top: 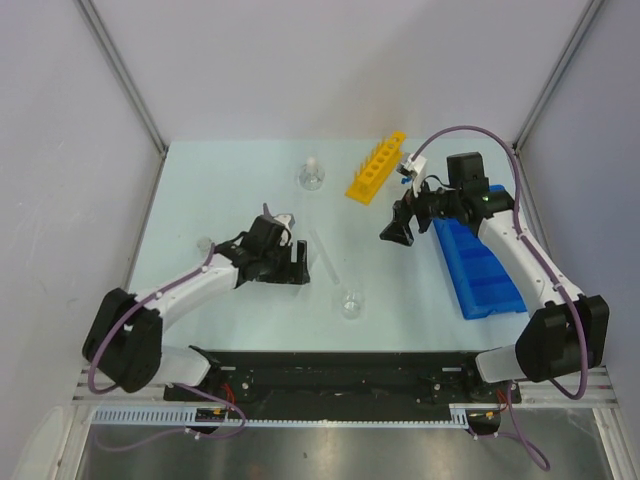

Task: Organize the chemistry lab equipment

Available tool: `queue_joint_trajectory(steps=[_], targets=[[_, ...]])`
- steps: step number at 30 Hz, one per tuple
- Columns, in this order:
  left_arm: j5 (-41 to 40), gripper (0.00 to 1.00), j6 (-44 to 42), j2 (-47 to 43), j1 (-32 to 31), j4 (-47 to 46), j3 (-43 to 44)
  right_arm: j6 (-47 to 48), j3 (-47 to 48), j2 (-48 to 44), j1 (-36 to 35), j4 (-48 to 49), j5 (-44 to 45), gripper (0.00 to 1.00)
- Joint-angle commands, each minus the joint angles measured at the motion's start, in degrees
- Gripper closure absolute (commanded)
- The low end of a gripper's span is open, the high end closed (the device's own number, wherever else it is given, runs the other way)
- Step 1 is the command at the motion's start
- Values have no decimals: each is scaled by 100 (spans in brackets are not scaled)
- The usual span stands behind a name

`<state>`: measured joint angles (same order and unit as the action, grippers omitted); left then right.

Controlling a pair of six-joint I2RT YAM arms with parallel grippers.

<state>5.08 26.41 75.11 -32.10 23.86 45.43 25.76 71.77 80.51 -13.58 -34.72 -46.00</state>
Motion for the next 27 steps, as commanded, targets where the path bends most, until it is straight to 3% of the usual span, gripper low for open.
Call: queue_joint_trajectory(steps=[1, 10, 27], targets=[[-288, 16, -286, 495, -51, 119, 458, 26, -75, -281, 75, 264, -375, 0], [-499, 29, -611, 1611, -235, 453, 1047, -71, -198, -264, 137, 413, -454, 0], [-754, 37, -752, 2113, -385, 400, 1310, -220, -198, -185, 207, 510, -480, 0]])
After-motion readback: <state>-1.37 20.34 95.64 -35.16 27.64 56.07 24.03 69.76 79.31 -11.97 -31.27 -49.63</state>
